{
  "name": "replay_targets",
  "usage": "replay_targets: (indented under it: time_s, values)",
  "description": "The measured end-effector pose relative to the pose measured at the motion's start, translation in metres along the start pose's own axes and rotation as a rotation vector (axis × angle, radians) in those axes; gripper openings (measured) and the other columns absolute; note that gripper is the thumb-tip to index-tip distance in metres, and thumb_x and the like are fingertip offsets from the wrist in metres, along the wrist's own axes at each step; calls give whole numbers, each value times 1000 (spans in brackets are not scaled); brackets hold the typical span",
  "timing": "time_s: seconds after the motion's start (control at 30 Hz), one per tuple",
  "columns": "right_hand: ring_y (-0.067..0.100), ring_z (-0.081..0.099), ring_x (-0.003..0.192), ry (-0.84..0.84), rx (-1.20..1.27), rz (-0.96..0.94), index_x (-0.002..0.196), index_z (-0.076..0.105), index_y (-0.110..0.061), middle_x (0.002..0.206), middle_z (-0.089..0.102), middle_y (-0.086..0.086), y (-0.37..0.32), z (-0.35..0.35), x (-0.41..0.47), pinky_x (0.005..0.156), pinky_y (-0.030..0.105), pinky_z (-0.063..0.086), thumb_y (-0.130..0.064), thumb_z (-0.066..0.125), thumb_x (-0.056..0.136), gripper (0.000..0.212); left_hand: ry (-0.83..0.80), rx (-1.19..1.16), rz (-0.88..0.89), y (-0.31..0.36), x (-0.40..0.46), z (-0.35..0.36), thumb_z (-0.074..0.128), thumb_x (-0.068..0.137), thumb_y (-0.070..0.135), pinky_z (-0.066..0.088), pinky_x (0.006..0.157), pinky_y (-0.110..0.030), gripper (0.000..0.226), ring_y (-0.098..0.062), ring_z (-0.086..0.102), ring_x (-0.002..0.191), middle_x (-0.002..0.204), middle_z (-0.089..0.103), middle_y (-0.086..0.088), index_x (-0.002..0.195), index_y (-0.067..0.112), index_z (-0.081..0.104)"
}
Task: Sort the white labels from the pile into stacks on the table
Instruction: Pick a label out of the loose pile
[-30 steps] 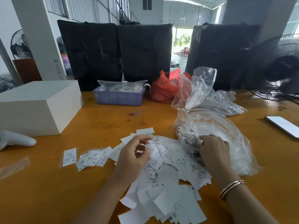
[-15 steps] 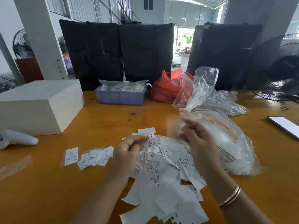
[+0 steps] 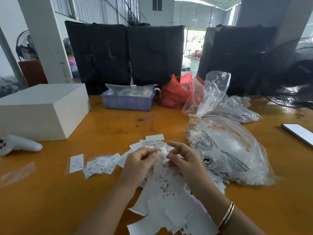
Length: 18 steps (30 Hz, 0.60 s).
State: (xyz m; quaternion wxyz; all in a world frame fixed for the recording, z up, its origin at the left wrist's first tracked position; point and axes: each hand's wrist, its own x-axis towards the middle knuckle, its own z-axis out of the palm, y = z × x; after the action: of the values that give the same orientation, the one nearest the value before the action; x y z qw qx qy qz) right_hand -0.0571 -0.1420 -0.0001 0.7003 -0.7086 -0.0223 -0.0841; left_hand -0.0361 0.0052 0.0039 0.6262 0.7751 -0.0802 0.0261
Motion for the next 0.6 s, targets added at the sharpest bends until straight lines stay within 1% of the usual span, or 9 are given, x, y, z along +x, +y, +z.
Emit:
replay_targets:
  time_s: [0.1, 0.17, 0.23, 0.3, 0.37, 0.4, 0.47, 0.53, 0.6]
  values:
    - [10, 71, 72, 5, -24, -12, 111, 63, -28, 79, 65, -2, 2, -2, 1, 57, 22, 52, -10, 60, 92, 27, 5, 25, -6, -1, 0, -1, 66, 88, 27, 44, 60, -8, 10, -1, 65, 79, 77, 71, 17, 83, 31, 73]
    - [4, 66, 65, 33, -9, -18, 109, 64, -29, 74, 66, -4, 3, -2, 2, 53, 15, 48, -10, 58, 92, 26, 13, 2, -19, -1, 1, -1, 68, 86, 30, 47, 65, -17, 8, -8, 67, 81, 77, 73, 12, 84, 26, 74]
    - [0, 60, 61, 92, -18, -30, 109, 64, -29, 70, 63, -6, 5, -3, 4, 54, 11, 45, -11, 56, 94, 25, 12, -37, -31, -1, 1, -1, 69, 84, 32, 50, 70, -26, 12, -16, 68, 82, 77, 74, 7, 85, 22, 75]
    - [-6, 54, 61, 122, -144, -59, 110, 64, -30, 76, 60, -8, 7, -5, 6, 57, 9, 44, -18, 56, 94, 22, 8, -57, -40, -1, 1, -1, 69, 83, 32, 50, 72, -27, 13, -16, 68, 84, 77, 74, 7, 85, 21, 75]
    - [-12, 53, 73, 80, -300, -65, 108, 63, -37, 91, 58, -16, 9, -5, 7, 62, 5, 41, -29, 54, 95, 18, -10, -59, -49, -1, 0, -1, 69, 83, 34, 50, 71, -25, 14, -14, 68, 85, 79, 74, 7, 85, 22, 75]
    - [-14, 52, 81, 56, -341, -53, 103, 64, -39, 97, 57, -18, 8, -4, 7, 64, 5, 39, -33, 54, 94, 15, -21, -55, -55, -1, 0, -1, 68, 83, 35, 51, 71, -25, 15, -15, 68, 86, 80, 74, 6, 85, 22, 75]
    - [-12, 52, 84, 36, -345, -40, 86, 65, -40, 97, 57, -17, 7, -3, 6, 66, 4, 39, -36, 57, 91, 10, -33, -58, -63, -1, -1, -1, 68, 83, 36, 54, 72, -27, 15, -15, 68, 86, 81, 73, 6, 85, 22, 75]
    - [-4, 55, 79, 49, -306, -38, 78, 67, -34, 90, 60, -14, 7, -3, 7, 65, 8, 39, -33, 62, 89, 12, -32, -80, -61, -1, 0, -1, 67, 83, 37, 52, 67, -22, 15, -12, 68, 85, 80, 73, 8, 85, 23, 75]
    - [3, 55, 68, 40, -249, -10, 73, 68, -29, 74, 62, -14, 6, -3, 7, 64, 17, 40, -30, 65, 88, 14, -31, -85, -58, 0, -1, -1, 67, 82, 38, 48, 60, -14, 15, -7, 67, 81, 78, 72, 11, 82, 25, 74]
